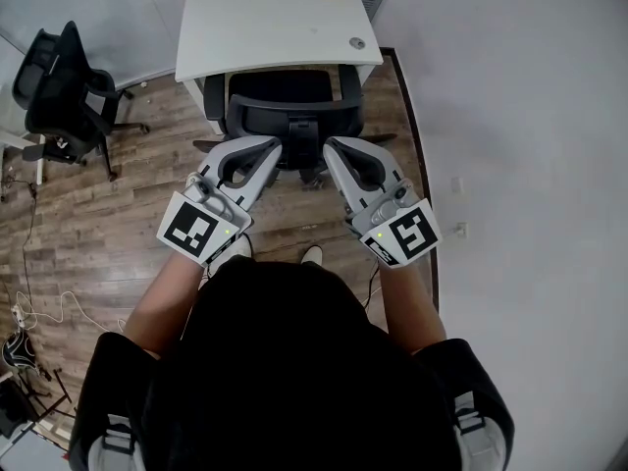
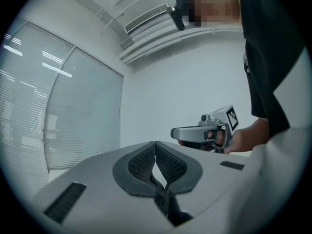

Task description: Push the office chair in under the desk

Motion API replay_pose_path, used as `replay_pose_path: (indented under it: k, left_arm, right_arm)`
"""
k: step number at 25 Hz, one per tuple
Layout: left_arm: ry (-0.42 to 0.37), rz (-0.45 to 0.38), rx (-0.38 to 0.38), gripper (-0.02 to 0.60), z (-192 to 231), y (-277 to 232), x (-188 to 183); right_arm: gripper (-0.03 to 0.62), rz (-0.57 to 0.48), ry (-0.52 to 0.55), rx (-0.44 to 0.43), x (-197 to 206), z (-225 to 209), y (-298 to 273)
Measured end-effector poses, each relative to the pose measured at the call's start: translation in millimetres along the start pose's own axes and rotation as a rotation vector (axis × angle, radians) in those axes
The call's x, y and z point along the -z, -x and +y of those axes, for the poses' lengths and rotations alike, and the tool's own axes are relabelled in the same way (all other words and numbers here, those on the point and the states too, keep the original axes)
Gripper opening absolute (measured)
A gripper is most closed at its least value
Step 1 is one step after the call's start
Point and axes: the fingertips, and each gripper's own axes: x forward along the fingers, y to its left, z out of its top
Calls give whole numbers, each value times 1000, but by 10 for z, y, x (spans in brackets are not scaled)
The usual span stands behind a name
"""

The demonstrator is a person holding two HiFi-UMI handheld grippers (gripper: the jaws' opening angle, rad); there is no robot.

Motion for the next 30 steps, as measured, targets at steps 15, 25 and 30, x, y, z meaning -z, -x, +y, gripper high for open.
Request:
replay_pose_path:
  k: [15, 25, 30]
  left_arm:
    - [-8, 22, -22, -5, -58, 31, 90]
    - [-21, 39, -115, -5, -101, -23, 84]
    - [-14, 61, -149, -5, -167, -54, 156]
  right_arm:
    - [2, 7, -13, -31, 94, 25, 73]
    - [2, 10, -15, -83, 106, -65, 101]
    - [2, 41, 1, -130, 157, -55, 155]
